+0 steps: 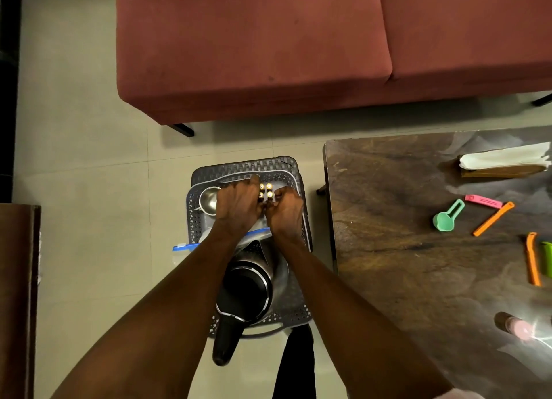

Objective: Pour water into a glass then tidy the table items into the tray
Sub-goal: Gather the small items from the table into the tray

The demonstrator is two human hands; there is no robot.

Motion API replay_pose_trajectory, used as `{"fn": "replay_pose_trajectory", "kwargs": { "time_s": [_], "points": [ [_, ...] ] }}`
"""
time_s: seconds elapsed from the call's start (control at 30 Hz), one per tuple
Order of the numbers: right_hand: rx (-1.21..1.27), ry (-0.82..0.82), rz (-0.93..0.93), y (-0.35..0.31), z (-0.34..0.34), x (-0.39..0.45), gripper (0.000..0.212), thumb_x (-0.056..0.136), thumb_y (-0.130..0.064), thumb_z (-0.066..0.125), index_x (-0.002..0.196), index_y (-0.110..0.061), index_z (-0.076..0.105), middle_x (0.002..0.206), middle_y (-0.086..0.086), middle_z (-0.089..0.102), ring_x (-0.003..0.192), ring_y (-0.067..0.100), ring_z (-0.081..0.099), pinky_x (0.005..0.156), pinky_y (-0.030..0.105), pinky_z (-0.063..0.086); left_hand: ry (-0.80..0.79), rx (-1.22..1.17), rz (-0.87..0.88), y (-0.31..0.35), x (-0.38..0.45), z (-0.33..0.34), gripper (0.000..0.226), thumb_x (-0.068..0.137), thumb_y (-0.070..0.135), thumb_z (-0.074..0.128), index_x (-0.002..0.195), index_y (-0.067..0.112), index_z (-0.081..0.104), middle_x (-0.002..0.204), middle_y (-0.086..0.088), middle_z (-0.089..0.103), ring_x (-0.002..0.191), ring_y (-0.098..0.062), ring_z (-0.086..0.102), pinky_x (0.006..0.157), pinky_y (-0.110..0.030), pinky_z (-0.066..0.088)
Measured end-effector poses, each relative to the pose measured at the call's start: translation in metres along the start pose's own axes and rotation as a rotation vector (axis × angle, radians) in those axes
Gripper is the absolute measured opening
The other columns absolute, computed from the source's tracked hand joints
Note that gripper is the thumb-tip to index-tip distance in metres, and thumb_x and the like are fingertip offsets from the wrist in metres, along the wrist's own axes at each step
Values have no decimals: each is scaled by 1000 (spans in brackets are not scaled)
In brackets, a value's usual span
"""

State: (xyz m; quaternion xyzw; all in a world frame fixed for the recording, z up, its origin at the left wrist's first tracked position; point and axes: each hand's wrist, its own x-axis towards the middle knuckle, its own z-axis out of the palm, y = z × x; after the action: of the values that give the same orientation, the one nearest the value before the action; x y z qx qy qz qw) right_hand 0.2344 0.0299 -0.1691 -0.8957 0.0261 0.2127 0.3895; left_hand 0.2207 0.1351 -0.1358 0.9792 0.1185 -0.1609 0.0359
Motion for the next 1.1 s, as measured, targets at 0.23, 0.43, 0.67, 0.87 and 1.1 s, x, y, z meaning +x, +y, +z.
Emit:
{"fn": "replay_pose_trajectory", "kwargs": {
  "time_s": [0.23,0.43,0.67,0.87,1.1],
  "points": [
    [41,78,-1,-25,-48,-27,13,84,-5,68,97,-10,65,92,4,67,79,14,59,68,29,50,56,-148,-53,26,-22,-47,33,86,29,63,114,16,55,108,-8,67,94,-34,67,70,-38,47],
    [57,144,17,-25,-130,-36,17,87,-15,66,104,-16,66,104,3,70,94,21,66,76,27,48,161,-423,-175,88,-33,-87,20,84,22,58,102,15,62,104,-7,68,95,-32,65,80,-40,52],
    [90,192,40,52,-247,-59,26,87,-10,61,113,-14,64,114,4,67,109,21,62,92,34,51,118,-632,-155,223,-65,-76,16,86,26,65,99,17,62,102,-3,67,93,-25,64,83,-40,53],
    [77,168,149,165,-340,-72,27,85,-13,57,112,-16,63,112,10,67,108,32,63,87,39,50,57,-745,-272,350,-95,-40,19,82,26,70,98,19,63,103,-1,69,97,-25,64,83,-34,50],
    [-15,168,262,282,-430,-72,26,80,-14,60,106,-9,64,109,15,67,107,36,62,88,40,50,-80,-794,-307,476,-105,-14,15,84,23,66,97,16,64,101,-6,70,99,-28,63,84,-36,51]
  ]
}}
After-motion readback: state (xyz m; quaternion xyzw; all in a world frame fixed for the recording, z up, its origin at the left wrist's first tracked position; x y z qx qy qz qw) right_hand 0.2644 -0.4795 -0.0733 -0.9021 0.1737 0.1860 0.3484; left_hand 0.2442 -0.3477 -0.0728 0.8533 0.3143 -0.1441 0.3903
